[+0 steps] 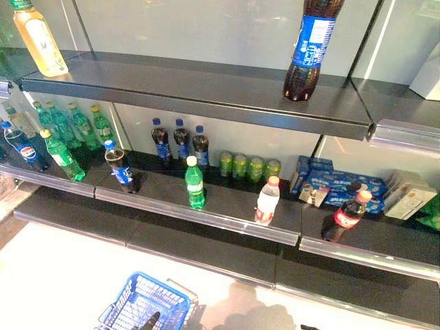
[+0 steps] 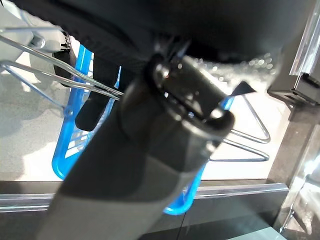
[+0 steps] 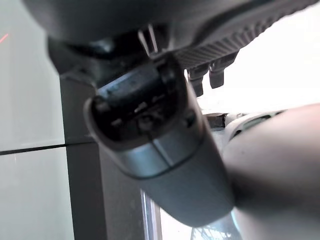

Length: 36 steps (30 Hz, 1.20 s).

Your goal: Pick up the drink and place into the basket.

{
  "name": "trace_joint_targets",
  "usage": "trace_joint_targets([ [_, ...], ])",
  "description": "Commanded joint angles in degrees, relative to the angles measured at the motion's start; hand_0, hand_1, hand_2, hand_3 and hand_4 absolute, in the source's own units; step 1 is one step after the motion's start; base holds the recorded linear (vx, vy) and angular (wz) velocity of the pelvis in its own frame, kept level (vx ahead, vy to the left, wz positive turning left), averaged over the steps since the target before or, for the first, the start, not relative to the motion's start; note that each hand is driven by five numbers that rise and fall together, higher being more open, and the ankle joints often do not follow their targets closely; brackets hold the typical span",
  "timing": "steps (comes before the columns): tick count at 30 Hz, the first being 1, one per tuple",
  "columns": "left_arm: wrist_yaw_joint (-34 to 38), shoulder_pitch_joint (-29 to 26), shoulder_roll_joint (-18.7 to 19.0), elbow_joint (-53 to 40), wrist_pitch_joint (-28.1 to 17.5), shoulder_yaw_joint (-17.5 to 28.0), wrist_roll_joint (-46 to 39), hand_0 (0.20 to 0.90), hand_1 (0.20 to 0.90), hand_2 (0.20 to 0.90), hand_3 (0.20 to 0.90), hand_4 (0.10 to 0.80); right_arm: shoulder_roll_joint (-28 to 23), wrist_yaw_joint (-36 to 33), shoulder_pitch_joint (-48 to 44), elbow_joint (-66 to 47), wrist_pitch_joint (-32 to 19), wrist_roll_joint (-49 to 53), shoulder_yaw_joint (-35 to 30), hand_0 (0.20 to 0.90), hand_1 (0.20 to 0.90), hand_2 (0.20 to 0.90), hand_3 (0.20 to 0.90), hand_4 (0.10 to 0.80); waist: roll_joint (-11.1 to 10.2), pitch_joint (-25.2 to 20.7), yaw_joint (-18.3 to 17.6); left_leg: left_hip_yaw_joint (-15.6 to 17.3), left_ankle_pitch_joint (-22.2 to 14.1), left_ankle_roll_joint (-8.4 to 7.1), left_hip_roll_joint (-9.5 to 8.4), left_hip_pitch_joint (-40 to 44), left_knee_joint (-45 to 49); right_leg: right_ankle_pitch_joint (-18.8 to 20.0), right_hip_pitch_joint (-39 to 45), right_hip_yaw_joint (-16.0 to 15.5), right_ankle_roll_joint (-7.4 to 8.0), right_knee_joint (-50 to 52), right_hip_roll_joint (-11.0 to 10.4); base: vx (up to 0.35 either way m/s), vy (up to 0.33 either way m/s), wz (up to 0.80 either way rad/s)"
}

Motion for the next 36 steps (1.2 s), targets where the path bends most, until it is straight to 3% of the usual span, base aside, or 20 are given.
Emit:
trace_joint_targets([
  [1,-2.31,-4.80,-0.54,-4.30,-2.98,-0.80,2.67,0.300,0.300,0.300,0.200,0.100,-1.45,-3.21,-1.20,2.54,-1.43,-5.04,4.36,0.900,0.900,0.900,0.900,0.800,-0.25,3.20,-1.33,3.04,-3.02,0.77,-1.05,-1.49,5.05,-4.38,4.51,-0.91,2.43,1.69,-2.17,-0.004,-0.001,-0.04],
  [9,-3.01,-4.33,-0.68,-6.02,-2.25,-1.10,1.69,0.300,0.300,0.300,0.200,0.100,-2.48,-10.10,-1.33,-2.02,-5.88,-18.00,9.62,0.900,0.900,0.900,0.900,0.800,-0.95,3.83,-1.03,2.92,-3.10,0.88,-0.86,-2.14,5.55,-4.31,4.28,-0.48,2.53,1.69,-2.08,0.000,0.000,-0.01],
  [20,-1.61,-4.69,-0.61,-7.78,-2.85,-1.95,2.10,0.300,0.300,0.300,0.200,0.100,-2.79,-9.74,-1.41,-6.26,-5.52,-16.82,13.86,0.900,0.900,0.900,0.900,0.800,-1.83,4.66,-0.32,2.10,-2.77,0.67,-0.36,-2.88,5.59,-4.90,4.13,-0.94,2.38,2.14,-1.65,-0.005,-0.017,0.00],
  [26,-1.14,-4.75,-0.54,-7.92,-2.61,-1.86,2.77,0.300,0.300,0.300,0.200,0.100,-3.22,-9.88,-1.46,-7.10,-7.08,-17.57,14.56,0.900,0.900,0.900,0.900,0.800,-1.85,4.81,-0.14,1.87,-2.57,0.42,-0.10,-2.94,5.47,-5.05,4.18,-1.07,2.34,2.23,-1.57,0.000,0.000,0.00],
  [29,-0.54,-4.63,-0.54,-8.62,-2.54,-1.89,3.21,0.300,0.300,0.300,0.200,0.100,-3.88,-12.31,-1.51,-10.12,-10.50,-16.80,15.53,0.900,0.900,0.900,0.900,0.800,-2.06,4.90,-0.14,1.71,-2.58,0.36,-0.02,-2.93,5.67,-5.00,4.25,-0.96,2.40,2.28,-1.57,0.000,0.000,0.00],
  [32,0.59,-3.70,-0.41,-10.78,-2.07,-1.42,3.81,0.300,0.300,0.300,0.200,0.100,-6.10,-15.06,-0.99,-20.16,-11.51,-15.84,15.60,0.900,0.900,0.900,0.900,0.800,-2.42,5.07,-0.59,1.64,-2.65,0.32,0.01,-2.97,6.02,-4.87,4.17,-0.60,2.56,2.43,-1.52,0.000,0.000,0.00],
  [33,1.56,-2.86,-0.27,-12.73,-1.57,-0.96,4.10,0.300,0.300,0.300,0.200,0.100,-8.16,-15.60,-0.20,-30.41,-8.22,-15.23,15.45,0.900,0.900,0.900,0.900,0.800,-2.67,5.12,-1.07,1.76,-2.71,0.37,0.08,-2.96,6.17,-4.84,4.00,-0.31,2.67,2.63,-1.49,0.000,0.000,0.00],
  [35,1.95,-2.25,-0.12,-13.86,-1.28,-0.68,4.15,0.300,0.300,0.300,0.200,0.100,-9.70,-17.25,0.64,-36.35,-7.78,-15.31,15.21,0.900,0.900,0.900,0.900,0.800,-2.79,5.16,-1.46,1.88,-2.74,0.40,0.13,-2.96,6.30,-4.84,3.85,-0.12,2.73,2.81,-1.49,0.000,0.000,0.00],
  [36,2.25,-1.11,0.05,-15.48,-1.21,-0.31,3.75,0.300,0.300,0.300,0.200,0.100,-12.71,-19.07,2.09,-46.28,-7.56,-15.54,13.93,0.900,0.900,0.900,0.900,0.800,-2.94,5.22,-2.33,2.31,-2.83,0.49,0.26,-2.96,6.43,-4.82,3.53,0.30,2.84,3.04,-1.47,0.000,0.000,0.00],
])
